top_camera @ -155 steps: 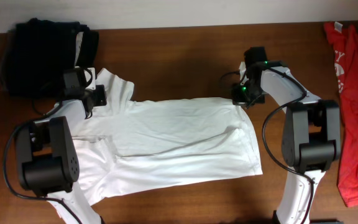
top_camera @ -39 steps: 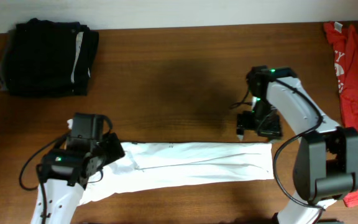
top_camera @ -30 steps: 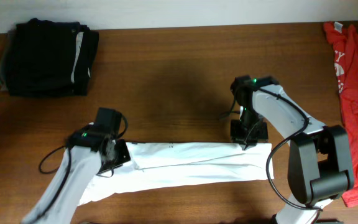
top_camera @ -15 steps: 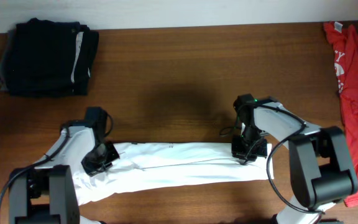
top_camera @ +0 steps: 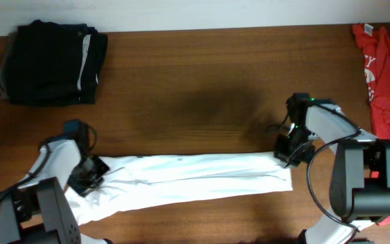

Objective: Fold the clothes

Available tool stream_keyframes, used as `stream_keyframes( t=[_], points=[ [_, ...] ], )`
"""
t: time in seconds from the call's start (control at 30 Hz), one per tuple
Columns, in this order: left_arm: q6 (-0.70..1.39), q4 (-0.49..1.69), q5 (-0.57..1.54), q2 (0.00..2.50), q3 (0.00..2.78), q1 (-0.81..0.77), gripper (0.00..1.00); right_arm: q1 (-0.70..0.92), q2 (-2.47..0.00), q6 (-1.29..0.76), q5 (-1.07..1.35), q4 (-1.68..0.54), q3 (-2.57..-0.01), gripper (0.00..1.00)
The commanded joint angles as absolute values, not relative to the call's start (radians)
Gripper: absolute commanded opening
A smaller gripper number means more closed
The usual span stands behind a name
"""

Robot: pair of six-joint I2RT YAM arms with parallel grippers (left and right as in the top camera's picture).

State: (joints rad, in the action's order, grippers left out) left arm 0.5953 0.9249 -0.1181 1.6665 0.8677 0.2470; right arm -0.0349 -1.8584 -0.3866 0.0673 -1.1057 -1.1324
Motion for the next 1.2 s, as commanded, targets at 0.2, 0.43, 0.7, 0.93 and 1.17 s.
stream_keyframes(
  t=[0.2, 0.43, 0.7, 0.93, 1.17],
  points=[
    [0.613, 1.071, -0.201, 1.545, 1.071, 0.301, 0.08, -0.041, -1.856, -0.336, -0.028, -1.388, -1.489, 0.23],
    [0.613, 1.080, 0.030, 1.428, 1.086, 0.302, 0.99, -0.075, -1.856, -0.402, -0.016, -1.323, -1.409, 0.98],
    [0.560, 1.206, 0.065, 1.434, 1.083, 0.302, 0.99, -0.216, -1.856, -0.144, 0.344, -1.174, -1.201, 0.98],
    [0.521, 1.209, 0.083, 1.434, 1.083, 0.302, 0.99, -0.183, -1.856, -0.082, 0.472, -1.030, -1.000, 0.98],
    [0.521, 1.209, 0.083, 1.434, 1.083, 0.301, 0.99, -0.095, -1.856, -0.084, 0.471, -0.974, -0.935, 0.29]
  ],
)
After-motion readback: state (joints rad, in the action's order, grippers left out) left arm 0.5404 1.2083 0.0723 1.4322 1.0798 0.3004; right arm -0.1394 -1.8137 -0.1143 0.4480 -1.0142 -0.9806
